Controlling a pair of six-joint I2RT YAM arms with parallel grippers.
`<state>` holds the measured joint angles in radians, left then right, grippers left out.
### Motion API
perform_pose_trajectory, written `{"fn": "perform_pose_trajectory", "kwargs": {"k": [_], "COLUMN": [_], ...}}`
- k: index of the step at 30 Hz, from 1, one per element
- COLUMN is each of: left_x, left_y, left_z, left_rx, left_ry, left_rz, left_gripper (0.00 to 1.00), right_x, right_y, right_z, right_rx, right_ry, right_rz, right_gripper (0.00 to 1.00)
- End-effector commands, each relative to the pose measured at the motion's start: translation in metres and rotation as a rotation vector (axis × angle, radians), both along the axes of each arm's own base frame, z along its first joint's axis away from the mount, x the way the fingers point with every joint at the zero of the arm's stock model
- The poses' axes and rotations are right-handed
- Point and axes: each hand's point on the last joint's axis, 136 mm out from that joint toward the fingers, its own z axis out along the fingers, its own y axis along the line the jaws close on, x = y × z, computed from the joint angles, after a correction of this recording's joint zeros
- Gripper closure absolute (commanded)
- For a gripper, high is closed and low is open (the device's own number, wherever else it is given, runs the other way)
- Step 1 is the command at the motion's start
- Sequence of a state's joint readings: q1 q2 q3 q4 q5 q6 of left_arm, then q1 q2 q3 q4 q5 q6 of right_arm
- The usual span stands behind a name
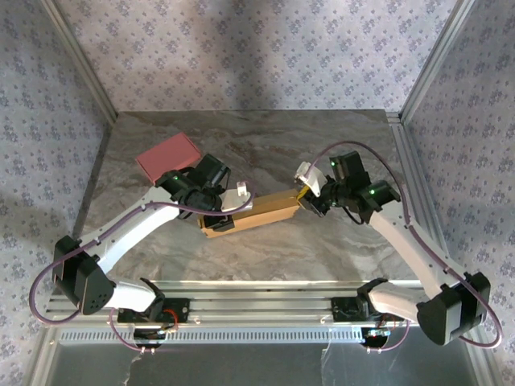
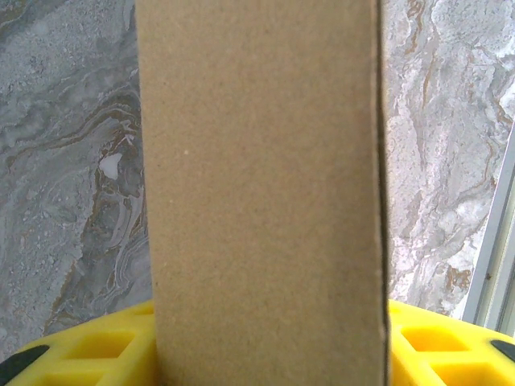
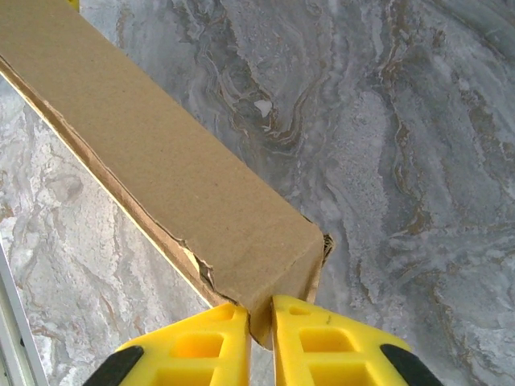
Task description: Fold the paper box
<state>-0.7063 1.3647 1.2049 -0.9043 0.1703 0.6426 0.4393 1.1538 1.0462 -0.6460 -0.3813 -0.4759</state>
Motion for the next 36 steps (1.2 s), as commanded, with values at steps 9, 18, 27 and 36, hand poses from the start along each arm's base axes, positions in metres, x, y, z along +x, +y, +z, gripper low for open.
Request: {"fn": "perform_pose_trajectory", "kwargs": {"k": [9, 18, 27, 36], "left_x": [-0.002, 0.002, 0.006, 0.008], "left_y": [-0.006, -0.007, -0.011, -0.017], "left_z": [0.012, 0.013, 0.013, 0.012], "left_rx": [-0.058, -0.069, -0.073, -0.069], "left_ry": [0.000, 0.001, 0.008, 0.015], "left_rz": [-0.003, 0.017, 0.036, 0.046], "left_gripper": [0.48, 0.46, 0.46, 0.46], "right_x": [0.010, 0.017, 0.024, 0.025], "right_y": [0.007, 0.005, 0.010, 0.015], "right_z": [0.011, 0.020, 0.027, 0.025], "right_rx": [0.038, 0.035, 0.068, 0.082], "right_ry": [0.013, 0.058, 0.164, 0.239], "right_rz": [-0.037, -0.101, -0.190, -0.247], "right_gripper": [0.97, 1.00, 1.00, 1.00]}}
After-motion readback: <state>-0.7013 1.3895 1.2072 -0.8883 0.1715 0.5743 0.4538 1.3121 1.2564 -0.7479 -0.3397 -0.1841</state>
